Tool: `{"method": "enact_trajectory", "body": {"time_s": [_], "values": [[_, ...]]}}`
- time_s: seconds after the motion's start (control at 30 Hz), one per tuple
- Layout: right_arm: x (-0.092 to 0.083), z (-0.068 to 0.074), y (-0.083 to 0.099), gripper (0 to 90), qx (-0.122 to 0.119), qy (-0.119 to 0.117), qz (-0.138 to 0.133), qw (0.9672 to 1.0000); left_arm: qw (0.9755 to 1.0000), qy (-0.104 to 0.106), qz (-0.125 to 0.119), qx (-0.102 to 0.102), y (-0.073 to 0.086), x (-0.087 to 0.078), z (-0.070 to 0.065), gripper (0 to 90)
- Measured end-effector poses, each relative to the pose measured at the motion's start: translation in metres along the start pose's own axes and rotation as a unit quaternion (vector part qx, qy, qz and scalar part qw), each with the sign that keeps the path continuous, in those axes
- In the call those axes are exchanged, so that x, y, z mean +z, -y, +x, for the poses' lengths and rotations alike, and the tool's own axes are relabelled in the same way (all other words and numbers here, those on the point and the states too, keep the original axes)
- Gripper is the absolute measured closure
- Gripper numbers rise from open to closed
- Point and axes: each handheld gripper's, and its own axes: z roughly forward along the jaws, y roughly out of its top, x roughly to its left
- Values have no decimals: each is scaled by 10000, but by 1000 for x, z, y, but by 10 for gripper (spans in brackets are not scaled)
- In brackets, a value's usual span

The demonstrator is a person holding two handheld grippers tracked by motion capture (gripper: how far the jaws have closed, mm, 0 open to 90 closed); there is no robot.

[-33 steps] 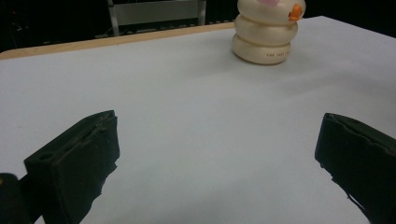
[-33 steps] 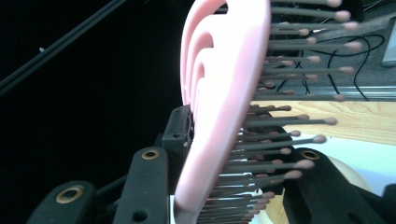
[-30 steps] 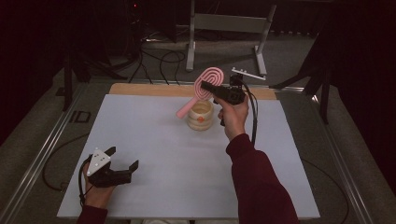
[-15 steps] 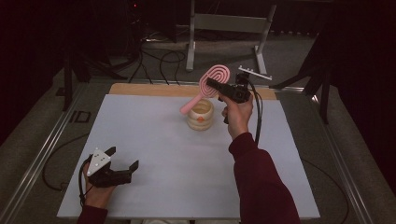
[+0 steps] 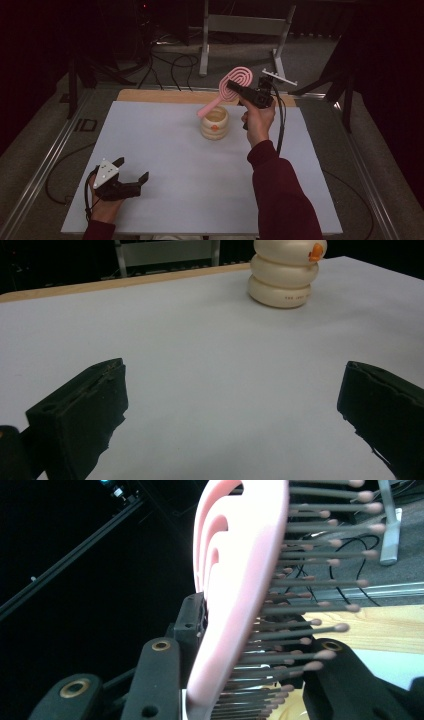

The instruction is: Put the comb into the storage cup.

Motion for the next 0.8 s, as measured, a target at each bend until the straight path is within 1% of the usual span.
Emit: {"method": "enact_trajectory", "body": {"time_s": [0.07, 0.1, 0.17, 0.3, 0.43, 0.67, 0.8], "values": [[0, -1, 0, 635, 2, -9, 4, 10000, 10000, -2, 0, 7, 0, 0, 0, 7], [-1, -2, -1, 635, -35, 47, -4, 10000, 10000, -2, 1, 6, 0, 0, 0, 7], [-2, -4, -1, 635, -56, 70, -16, 10000, 10000, -3, 0, 5, 0, 0, 0, 7], [-5, -7, -3, 635, -20, 122, -84, 9999, 10000, -5, -5, 10, 0, 0, 0, 7], [-7, -10, -4, 635, -88, 149, -128, 9998, 10000, -6, -12, 9, 0, -1, 0, 7], [-9, -14, -6, 635, -36, 231, -192, 9995, 10000, 0, -17, 12, 0, -1, 0, 7], [-9, -15, -5, 635, -122, 270, -193, 9994, 10000, -2, -21, 6, 0, -1, 0, 7]]}}
